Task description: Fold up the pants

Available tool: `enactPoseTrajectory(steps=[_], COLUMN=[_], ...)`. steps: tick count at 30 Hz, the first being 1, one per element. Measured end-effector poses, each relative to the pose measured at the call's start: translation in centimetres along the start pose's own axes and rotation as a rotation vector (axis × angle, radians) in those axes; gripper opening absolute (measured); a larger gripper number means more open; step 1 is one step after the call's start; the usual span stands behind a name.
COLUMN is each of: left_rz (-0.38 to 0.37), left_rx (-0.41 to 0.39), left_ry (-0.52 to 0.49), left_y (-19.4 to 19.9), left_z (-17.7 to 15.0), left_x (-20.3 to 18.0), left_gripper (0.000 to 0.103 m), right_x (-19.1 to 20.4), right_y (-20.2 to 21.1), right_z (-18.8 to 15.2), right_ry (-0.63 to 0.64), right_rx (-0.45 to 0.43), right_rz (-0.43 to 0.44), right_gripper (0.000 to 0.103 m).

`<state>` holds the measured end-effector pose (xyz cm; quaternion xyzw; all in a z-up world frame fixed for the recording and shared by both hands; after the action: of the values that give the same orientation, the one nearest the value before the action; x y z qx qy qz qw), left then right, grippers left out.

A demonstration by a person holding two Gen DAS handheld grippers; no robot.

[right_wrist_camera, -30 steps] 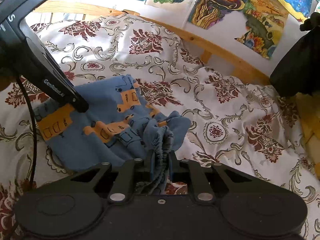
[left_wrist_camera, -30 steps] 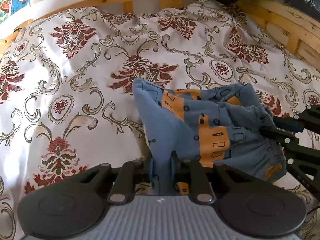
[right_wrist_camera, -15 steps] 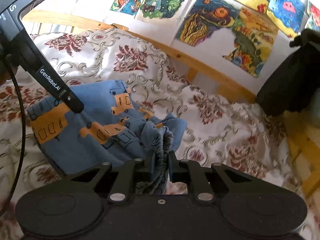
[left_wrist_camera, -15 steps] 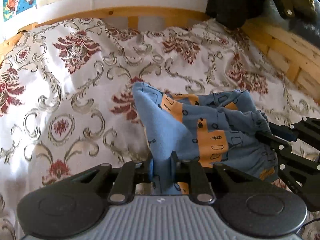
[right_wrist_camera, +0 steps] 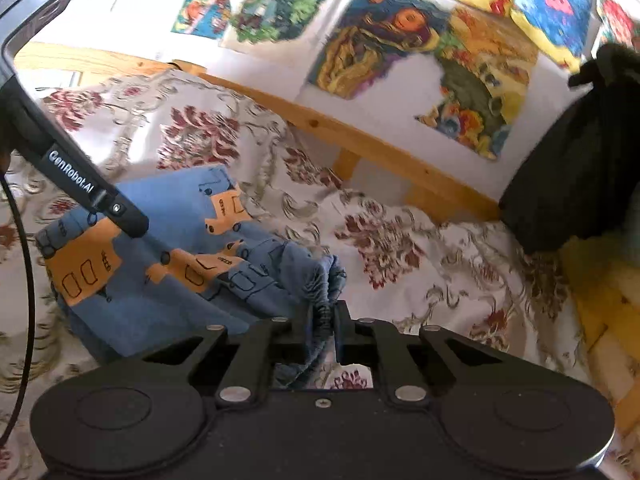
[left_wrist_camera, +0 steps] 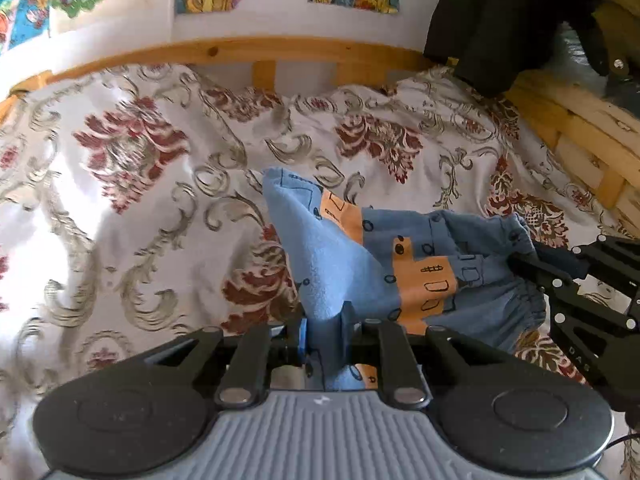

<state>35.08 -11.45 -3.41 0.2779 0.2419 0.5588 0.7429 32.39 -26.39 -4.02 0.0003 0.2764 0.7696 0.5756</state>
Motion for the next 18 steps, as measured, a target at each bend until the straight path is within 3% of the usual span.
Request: enactPoseTrajectory(steps=[6, 12, 18], left_rz=[0.013, 0.024, 0.025], left_rx=[0.059, 0.078, 0.102], left_ry=[0.004, 0.029, 0.059], left_y=[-4.1, -4.5, -4.4], left_z=[-1.9, -2.5, -2.4], left_x=[0.3, 1.5, 2.3], left_gripper=[0.018, 0.018, 0.019], right_x=[-0.5, 0.5, 0.5], right_y=[-2.9, -3.2, -2.9], right_z=[-3.0, -3.2, -2.9], right_ry=[-0.109, -0.146, -0.178], right_rx=[0.076, 0.074, 0.07], right_rz=[0.055, 0.097, 0.101], right_gripper=[0.01, 0.011, 0.023])
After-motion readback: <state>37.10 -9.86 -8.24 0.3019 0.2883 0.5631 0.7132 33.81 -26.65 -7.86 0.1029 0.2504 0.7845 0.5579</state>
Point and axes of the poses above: each gripper's, at about its wrist camera, not at the fingertips, and y roughly against the way its jaws point, x to its left, z to its top, the point moved 9 cm from there along -y, roughly the way its jaws point, and after that the axes turned 3 degrees about z, right-handed, at the moved point
